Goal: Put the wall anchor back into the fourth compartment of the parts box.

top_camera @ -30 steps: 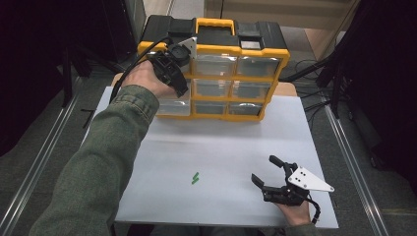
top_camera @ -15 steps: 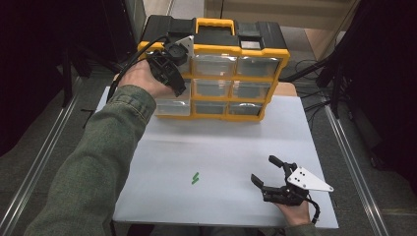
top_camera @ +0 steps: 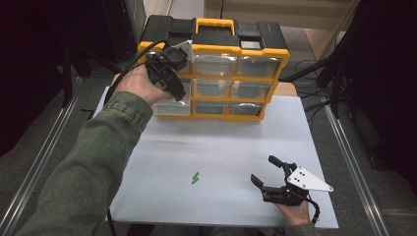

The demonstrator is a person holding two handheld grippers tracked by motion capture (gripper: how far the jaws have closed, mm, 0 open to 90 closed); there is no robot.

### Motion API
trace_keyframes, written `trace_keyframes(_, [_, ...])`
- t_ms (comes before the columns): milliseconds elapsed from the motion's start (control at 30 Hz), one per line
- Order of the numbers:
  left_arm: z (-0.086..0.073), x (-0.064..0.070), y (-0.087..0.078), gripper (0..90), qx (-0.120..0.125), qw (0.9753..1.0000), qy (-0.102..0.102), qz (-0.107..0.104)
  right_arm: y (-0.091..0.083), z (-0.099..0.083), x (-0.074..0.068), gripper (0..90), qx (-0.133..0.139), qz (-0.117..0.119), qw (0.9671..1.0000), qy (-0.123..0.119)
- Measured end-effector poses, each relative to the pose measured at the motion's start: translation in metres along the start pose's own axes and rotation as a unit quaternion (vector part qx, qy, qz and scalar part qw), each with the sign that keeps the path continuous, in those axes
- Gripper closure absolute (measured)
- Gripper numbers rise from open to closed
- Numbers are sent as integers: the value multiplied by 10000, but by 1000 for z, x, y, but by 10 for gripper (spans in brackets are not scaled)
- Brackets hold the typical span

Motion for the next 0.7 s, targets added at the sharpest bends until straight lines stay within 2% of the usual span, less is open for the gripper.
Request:
trace_keyframes(167, [-21,30,9,358,18,9994,303,-162,0,0,-1,137,3,14,10000,2])
trace_keyframes(200, [-21,30,9,358,18,9994,303,-162,0,0,-1,137,3,14,10000,2])
trace_keyframes(267, [-34,47,19,358,-65,9985,455,-282,1,0,-2,137,-8,17,10000,-3])
trace_keyframes(333, [-38,52,23,358,-83,9983,478,-313,1,0,-2,137,-15,25,10000,7])
trace_keyframes(400, [-46,66,37,358,-77,9976,493,-484,1,0,-2,137,-22,25,10000,-4])
trace_keyframes(467, [-51,74,45,358,-154,9970,520,-553,2,0,-2,137,-27,29,10000,-41])
trace_keyframes(700, [-58,92,64,360,-232,9966,520,-602,2,-1,-3,137,-52,49,10000,-49])
Point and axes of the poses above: each handheld gripper's, and its own axes: y roughly forward along the jaws, z roughly out of its top, x roughly to its right, the point moved 5 cm from there along y, roughly forward along the jaws, and after that the axes turned 3 degrees about -y, right-handed, at the moved point
